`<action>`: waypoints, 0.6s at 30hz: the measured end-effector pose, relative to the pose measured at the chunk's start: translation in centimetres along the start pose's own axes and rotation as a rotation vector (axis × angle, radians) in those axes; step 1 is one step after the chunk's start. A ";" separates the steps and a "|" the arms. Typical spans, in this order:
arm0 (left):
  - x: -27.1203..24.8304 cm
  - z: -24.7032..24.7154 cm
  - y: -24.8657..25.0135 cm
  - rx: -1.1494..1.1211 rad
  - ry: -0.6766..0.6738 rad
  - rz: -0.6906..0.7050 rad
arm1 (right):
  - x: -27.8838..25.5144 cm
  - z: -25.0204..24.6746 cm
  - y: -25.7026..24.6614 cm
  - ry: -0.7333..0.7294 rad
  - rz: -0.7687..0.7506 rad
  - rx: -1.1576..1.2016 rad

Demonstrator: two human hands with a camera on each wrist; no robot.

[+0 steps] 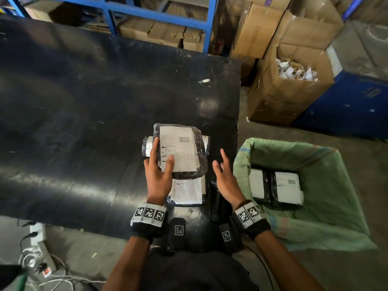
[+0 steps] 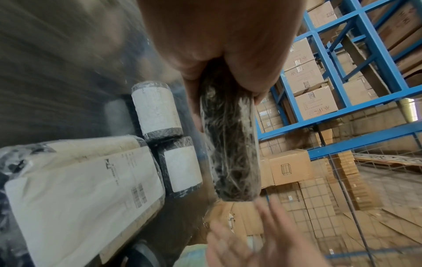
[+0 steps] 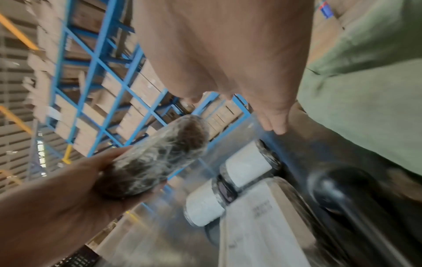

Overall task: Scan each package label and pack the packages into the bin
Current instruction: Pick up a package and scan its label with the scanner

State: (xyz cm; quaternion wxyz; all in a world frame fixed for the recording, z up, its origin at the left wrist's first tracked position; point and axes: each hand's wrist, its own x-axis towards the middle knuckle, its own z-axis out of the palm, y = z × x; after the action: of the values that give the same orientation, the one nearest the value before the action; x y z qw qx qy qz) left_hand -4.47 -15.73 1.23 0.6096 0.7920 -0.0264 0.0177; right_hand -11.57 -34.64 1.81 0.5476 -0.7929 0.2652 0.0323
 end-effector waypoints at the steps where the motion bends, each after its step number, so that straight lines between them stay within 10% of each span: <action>1: 0.1 0.4 0.0 -0.030 -0.019 -0.001 | -0.1 -0.2 -1.1 -0.004 -0.058 0.033; 18: -0.1 8.9 3.3 -0.206 -0.283 0.072 | -0.3 -5.5 -1.9 0.215 -0.275 0.224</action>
State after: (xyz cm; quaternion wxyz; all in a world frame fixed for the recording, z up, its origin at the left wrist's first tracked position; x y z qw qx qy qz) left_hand -4.78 -25.14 2.13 0.6767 0.7185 -0.1420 -0.0746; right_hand -12.24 -38.93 5.69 0.6004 -0.7546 0.2132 -0.1572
